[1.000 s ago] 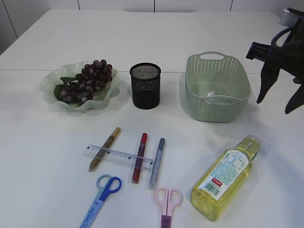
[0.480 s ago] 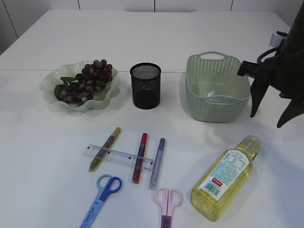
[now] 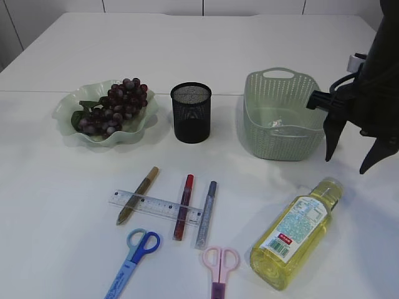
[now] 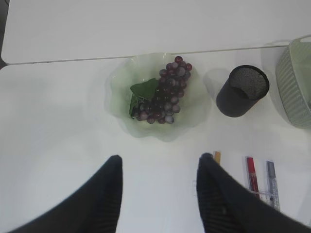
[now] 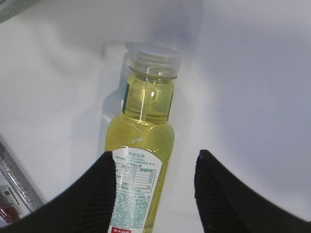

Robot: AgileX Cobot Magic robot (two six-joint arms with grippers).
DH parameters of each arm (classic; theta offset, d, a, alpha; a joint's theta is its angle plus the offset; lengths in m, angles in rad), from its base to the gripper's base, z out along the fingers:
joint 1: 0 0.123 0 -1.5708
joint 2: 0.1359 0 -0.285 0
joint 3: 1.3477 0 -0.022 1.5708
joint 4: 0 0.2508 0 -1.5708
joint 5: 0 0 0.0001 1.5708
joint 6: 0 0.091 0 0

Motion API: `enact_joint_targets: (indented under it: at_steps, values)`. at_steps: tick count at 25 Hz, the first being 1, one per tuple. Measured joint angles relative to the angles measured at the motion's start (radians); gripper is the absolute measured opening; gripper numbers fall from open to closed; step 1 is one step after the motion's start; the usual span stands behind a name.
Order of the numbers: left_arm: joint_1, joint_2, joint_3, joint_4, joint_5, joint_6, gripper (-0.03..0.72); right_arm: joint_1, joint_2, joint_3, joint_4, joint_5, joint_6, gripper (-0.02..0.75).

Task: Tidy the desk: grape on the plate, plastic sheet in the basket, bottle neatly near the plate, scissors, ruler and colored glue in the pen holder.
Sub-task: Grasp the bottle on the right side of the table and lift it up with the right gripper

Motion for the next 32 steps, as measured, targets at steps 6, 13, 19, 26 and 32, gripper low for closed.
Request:
enact_joint_targets:
  at_steps: [6,13,19,26,32]
  values:
    - [0.000,0.000,0.000,0.011,0.000,0.000,0.362,0.000,0.014,-0.002,-0.002,0.000,0.025,0.426]
    - [0.000,0.000,0.000,0.019,0.000,0.000,0.362,0.000,0.062,-0.004,0.000,-0.002,0.031,0.537]
    - [0.000,0.000,0.000,0.022,0.000,0.000,0.362,0.000,0.104,-0.004,0.000,-0.004,0.033,0.545]
    - [0.000,0.000,0.000,0.022,0.000,0.000,0.362,0.000,0.155,-0.004,0.024,-0.014,0.033,0.544]
    - [0.000,0.002,0.000,0.022,0.000,0.000,0.362,0.000,0.196,-0.006,0.026,-0.054,0.033,0.544]
